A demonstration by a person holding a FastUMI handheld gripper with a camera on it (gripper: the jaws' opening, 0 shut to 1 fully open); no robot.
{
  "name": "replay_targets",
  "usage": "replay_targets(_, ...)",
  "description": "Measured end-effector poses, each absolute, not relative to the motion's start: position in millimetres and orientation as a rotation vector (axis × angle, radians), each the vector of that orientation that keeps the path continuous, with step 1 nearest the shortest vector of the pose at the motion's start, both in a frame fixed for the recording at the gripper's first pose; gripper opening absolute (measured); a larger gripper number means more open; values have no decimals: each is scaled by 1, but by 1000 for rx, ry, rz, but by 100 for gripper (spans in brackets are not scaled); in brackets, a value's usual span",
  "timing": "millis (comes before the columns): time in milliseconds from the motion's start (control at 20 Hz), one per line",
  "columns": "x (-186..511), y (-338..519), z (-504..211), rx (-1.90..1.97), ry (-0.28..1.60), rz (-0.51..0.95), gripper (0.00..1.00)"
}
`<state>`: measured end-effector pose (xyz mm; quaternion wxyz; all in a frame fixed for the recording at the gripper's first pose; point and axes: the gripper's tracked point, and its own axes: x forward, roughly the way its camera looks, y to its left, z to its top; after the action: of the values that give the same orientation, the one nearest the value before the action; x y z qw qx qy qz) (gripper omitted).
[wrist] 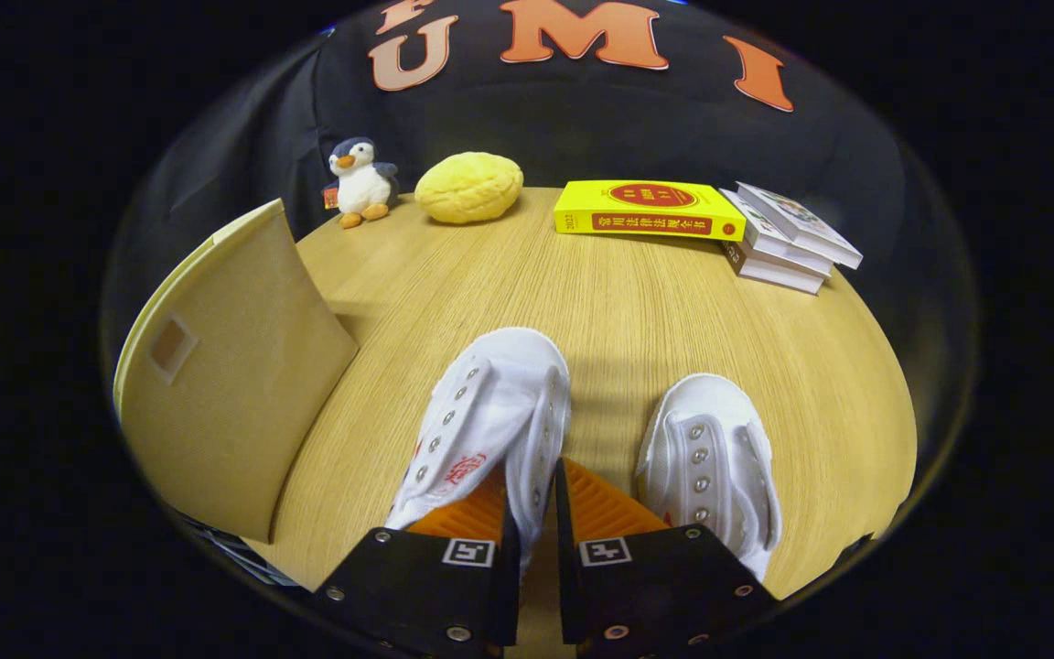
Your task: Open the storage box then place both shoes into the box .Put the left shoe in first, then the right shoe, with the right side of both shoes facing outward in a uniform manner.
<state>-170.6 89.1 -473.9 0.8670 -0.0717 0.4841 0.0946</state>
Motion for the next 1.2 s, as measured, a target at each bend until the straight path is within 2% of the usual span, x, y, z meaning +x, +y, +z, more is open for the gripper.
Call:
replay_targets(200, -167, 92, -474, -137, 999, 165, 4)
replay_targets(250, -167, 92, -472, -114, 1019, 165, 3)
replay_targets(650, -136, 116, -403, 4, 932, 175, 2)
replay_targets(1200, -102, 226, -280, 124, 864, 285, 1)
